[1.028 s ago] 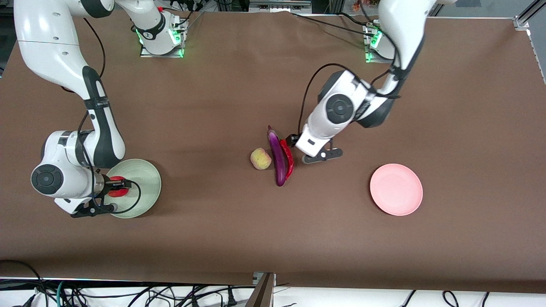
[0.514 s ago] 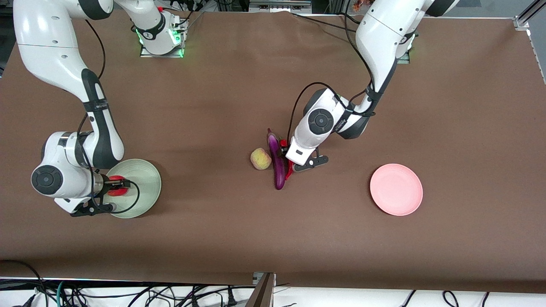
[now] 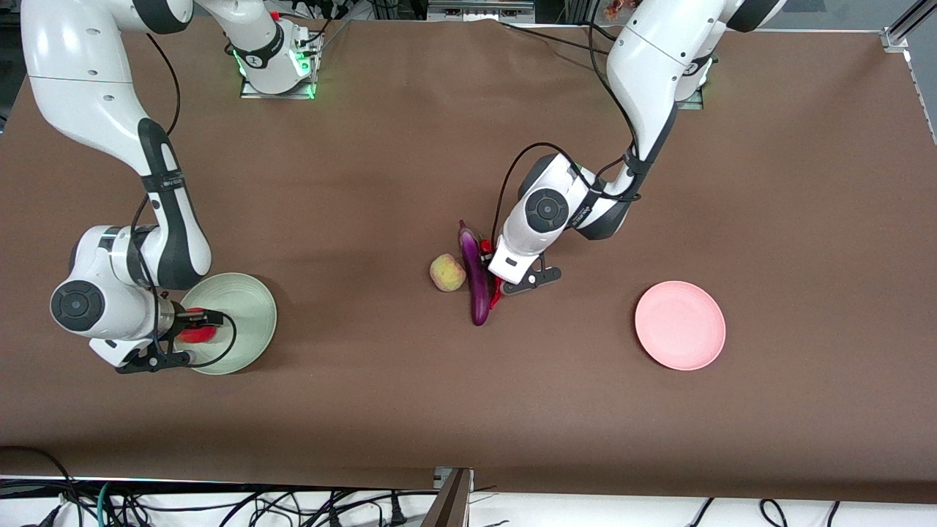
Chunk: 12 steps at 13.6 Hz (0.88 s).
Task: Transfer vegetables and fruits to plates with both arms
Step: 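Release the apple on the green plate while the left gripper lifts the chili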
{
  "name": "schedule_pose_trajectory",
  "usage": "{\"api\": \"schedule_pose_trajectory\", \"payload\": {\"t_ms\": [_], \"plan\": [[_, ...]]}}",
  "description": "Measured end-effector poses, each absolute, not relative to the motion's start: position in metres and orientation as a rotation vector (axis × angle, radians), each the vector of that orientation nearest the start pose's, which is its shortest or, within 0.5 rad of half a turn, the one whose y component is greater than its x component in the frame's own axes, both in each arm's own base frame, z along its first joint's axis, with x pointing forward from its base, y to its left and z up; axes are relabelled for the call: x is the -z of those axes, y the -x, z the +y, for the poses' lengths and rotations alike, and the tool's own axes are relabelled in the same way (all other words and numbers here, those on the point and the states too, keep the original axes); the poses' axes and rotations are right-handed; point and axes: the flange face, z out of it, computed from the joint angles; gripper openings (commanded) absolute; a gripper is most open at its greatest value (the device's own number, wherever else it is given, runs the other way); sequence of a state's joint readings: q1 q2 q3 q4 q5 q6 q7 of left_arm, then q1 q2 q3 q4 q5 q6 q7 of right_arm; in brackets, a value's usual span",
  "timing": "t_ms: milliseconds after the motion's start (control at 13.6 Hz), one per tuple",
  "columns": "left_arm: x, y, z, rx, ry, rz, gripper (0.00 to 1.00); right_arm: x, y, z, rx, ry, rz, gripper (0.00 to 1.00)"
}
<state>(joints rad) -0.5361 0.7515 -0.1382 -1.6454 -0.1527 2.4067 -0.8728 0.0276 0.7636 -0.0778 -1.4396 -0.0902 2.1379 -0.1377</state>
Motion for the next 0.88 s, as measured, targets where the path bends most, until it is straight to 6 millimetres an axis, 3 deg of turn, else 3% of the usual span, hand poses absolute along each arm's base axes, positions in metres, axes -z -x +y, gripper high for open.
{"api": "schedule_pose_trajectory", "payload": {"t_ms": [147, 220, 294, 514, 661, 881], "plan": [[-0.175, -0.541, -0.424, -0.205, 3.239, -0.573, 0.28, -0.259, -0.724, -0.018, -0.074, 3.244, -0.278, 1.0], [-0.174, -0.539, -0.427, -0.205, 3.24, -0.567, 0.09, -0.273, -0.726, -0.005, -0.069, 3.23, -0.299, 1.0], [-0.174, -0.537, -0.429, -0.203, 3.241, -0.563, 0.0, -0.285, -0.727, 0.01, -0.062, 3.209, -0.322, 1.0], [-0.175, -0.536, -0.43, -0.166, 3.211, -0.471, 0.0, -0.299, -0.723, 0.057, -0.074, 3.113, -0.353, 1.0], [-0.186, -0.551, -0.418, -0.14, 3.175, -0.438, 0.0, -0.299, -0.719, 0.08, -0.096, 3.038, -0.301, 1.0], [-0.227, -0.597, -0.361, -0.104, 3.179, -0.366, 0.0, -0.299, -0.712, 0.121, -0.125, 2.999, -0.22, 1.0]]}}
